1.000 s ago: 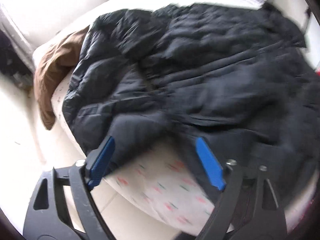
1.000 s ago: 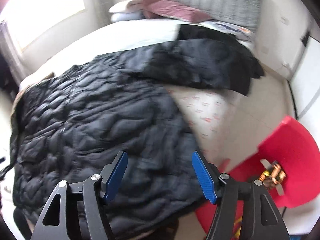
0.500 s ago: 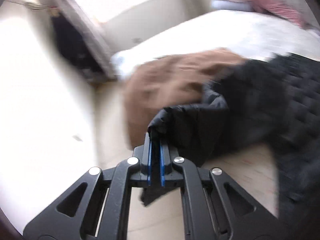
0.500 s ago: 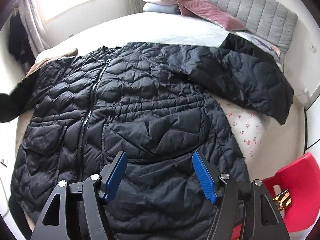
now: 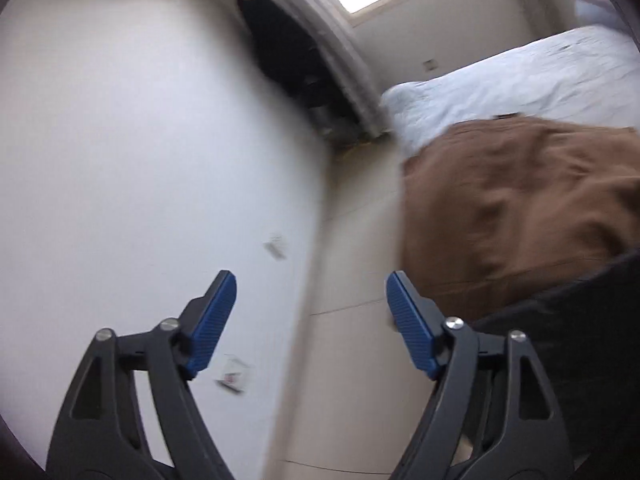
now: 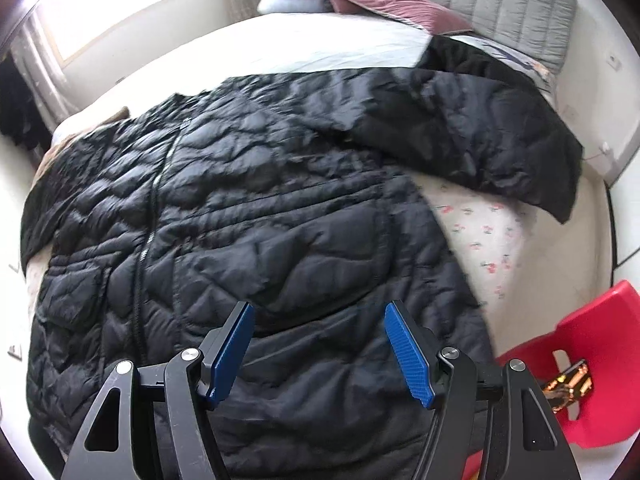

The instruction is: Fold large clothes

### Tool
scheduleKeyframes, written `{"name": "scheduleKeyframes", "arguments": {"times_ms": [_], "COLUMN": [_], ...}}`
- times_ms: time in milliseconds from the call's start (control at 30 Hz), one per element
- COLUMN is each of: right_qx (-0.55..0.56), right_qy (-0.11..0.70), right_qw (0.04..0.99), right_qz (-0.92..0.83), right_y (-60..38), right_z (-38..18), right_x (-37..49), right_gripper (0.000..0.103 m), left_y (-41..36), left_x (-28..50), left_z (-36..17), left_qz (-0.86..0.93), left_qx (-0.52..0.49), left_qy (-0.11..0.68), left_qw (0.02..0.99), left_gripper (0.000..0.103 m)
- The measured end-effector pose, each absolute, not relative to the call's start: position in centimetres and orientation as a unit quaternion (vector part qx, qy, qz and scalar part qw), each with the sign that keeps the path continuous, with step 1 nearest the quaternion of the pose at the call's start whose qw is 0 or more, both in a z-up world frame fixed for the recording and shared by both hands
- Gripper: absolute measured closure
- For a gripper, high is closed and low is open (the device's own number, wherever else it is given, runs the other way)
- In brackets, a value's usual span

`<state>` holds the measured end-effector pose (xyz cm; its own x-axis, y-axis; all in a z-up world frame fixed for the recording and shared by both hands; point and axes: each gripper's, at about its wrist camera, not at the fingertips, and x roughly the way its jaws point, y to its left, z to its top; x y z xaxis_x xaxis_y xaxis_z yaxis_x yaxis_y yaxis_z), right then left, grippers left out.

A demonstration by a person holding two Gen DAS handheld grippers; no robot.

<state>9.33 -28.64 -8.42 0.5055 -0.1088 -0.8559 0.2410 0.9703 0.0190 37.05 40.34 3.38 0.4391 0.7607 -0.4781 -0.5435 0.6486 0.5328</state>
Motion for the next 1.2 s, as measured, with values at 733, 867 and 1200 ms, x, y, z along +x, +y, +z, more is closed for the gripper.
{"name": "scheduleKeyframes", "arguments": {"times_ms": [733,867,1200], "right_qx": [0.189,0.243,0.330], "right_qy": [0.387,0.384,0.357], "right_qw": [0.880,0.870,0.868], "right_qz": [-0.199,-0.190,-0.101], "right_y": [-55.6,-60.0,-61.9], "right_z": [-5.2,-7.5,-12.5], "right_x": [10.6,12.0,13.5], "right_gripper": [0.019,0.019,0.083], "left_y": [7.2,4.5,-0.8], "left_x": [34.4,35.6,36.2], "left_z": [-2.6,-2.3,-4.3], "left_qz": [-0.071,-0.080,-0.117], "left_qx": [0.174,0.153,0.122], "left_qy": [0.477,0.483,0.517], "left_qw": [0.859,0.859,0.839], "left_gripper": [0.020,0.020,0.020]}}
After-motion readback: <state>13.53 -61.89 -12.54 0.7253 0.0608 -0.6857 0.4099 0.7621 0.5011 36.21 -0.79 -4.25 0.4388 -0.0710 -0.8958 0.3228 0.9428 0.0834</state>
